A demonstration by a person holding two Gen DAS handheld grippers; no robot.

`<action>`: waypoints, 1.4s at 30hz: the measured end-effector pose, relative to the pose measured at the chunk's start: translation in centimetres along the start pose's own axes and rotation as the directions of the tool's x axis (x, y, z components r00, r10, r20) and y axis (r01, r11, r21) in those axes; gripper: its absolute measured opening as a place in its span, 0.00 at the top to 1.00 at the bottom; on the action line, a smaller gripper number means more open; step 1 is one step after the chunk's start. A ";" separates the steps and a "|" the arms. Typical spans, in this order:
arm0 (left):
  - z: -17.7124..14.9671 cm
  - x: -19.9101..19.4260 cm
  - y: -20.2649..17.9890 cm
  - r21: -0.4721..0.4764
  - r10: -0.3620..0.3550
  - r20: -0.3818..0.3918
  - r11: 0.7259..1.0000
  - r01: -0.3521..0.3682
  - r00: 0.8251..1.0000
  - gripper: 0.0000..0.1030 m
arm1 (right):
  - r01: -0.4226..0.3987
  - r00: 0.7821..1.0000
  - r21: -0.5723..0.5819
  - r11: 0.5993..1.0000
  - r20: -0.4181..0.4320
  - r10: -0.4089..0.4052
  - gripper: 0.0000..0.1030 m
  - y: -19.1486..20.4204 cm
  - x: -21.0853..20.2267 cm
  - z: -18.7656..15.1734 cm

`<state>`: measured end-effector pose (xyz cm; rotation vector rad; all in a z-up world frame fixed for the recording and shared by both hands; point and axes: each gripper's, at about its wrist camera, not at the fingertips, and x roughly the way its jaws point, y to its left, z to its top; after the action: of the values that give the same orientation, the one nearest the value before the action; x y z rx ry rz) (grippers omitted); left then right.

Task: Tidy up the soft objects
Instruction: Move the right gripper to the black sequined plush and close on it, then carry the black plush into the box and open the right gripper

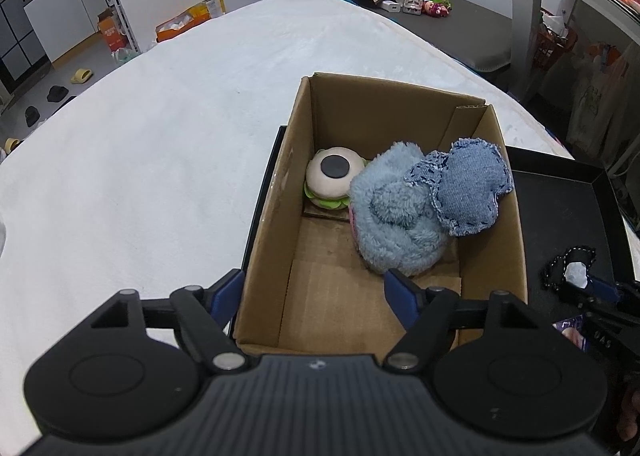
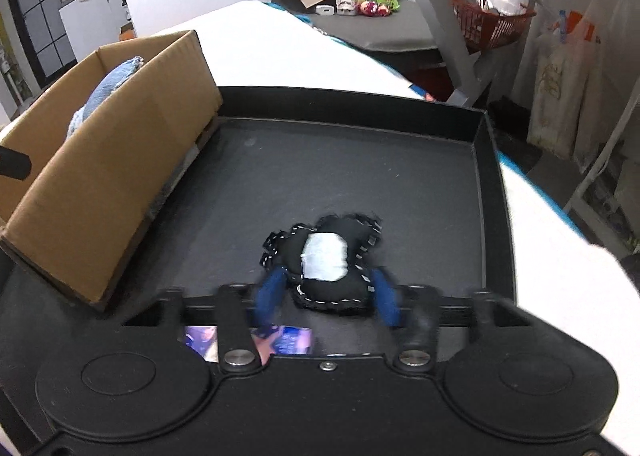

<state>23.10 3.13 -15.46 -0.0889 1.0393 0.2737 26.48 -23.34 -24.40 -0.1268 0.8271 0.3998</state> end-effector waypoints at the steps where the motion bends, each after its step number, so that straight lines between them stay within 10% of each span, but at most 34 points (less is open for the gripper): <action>1: 0.0 0.0 0.0 0.000 0.001 0.000 1.000 -0.001 1.000 0.27 | -0.003 1.000 0.003 1.000 0.000 0.003 0.72 -0.1 0.0 0.1; 42: -0.6 -0.5 2.5 -0.042 -0.035 0.017 0.998 0.036 0.999 0.27 | -0.110 0.962 -0.064 0.992 0.245 0.123 0.81 4.2 -6.2 6.3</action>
<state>21.65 5.32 -15.19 -0.1434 1.0145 0.2639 25.36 -19.64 -15.37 -0.0717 0.5783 0.5360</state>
